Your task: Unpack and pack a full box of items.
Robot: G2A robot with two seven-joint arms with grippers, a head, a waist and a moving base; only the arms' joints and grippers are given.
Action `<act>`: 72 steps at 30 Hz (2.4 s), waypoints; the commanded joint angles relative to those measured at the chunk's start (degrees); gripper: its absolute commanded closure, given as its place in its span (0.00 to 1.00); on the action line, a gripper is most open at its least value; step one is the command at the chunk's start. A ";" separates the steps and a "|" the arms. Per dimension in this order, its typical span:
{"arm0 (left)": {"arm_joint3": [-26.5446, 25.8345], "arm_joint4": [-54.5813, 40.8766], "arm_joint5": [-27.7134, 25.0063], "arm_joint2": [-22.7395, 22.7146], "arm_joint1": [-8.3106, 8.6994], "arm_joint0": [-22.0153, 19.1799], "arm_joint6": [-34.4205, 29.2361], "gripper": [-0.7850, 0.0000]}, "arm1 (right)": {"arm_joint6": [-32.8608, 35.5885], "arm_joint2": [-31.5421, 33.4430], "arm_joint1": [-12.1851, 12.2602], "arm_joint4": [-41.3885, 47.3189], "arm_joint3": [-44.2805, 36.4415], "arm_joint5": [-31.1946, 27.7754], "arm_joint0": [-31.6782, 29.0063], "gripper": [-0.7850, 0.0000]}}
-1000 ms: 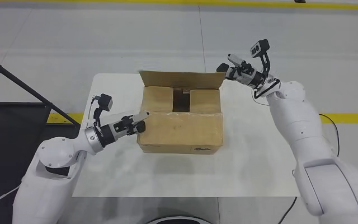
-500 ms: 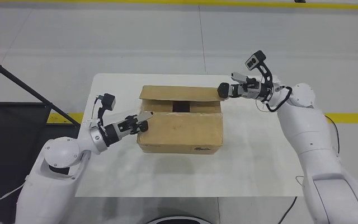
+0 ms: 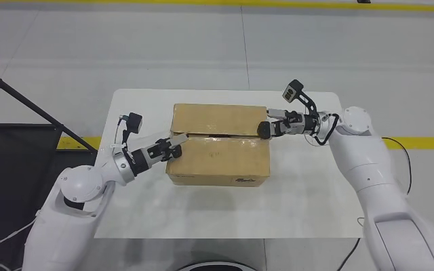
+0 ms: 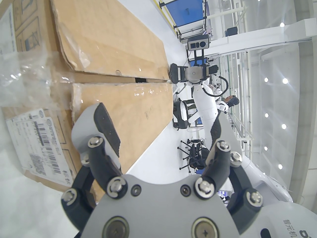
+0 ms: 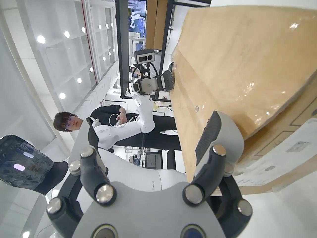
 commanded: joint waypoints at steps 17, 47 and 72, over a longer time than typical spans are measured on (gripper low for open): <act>-1.60 -3.03 -1.11 -3.63 -0.12 2.74 8.25 0.00 | -1.06 -0.41 0.49 -2.71 -2.52 0.40 -2.22 0.00; 0.55 -12.51 -7.75 -5.54 -2.03 16.82 27.90 0.00 | -1.06 -0.41 0.49 -2.71 -2.52 0.40 -2.22 0.00; 21.19 -29.85 -4.52 2.48 -6.05 0.06 43.21 0.00 | -1.06 -0.41 0.49 -2.71 -2.52 0.40 -2.22 0.00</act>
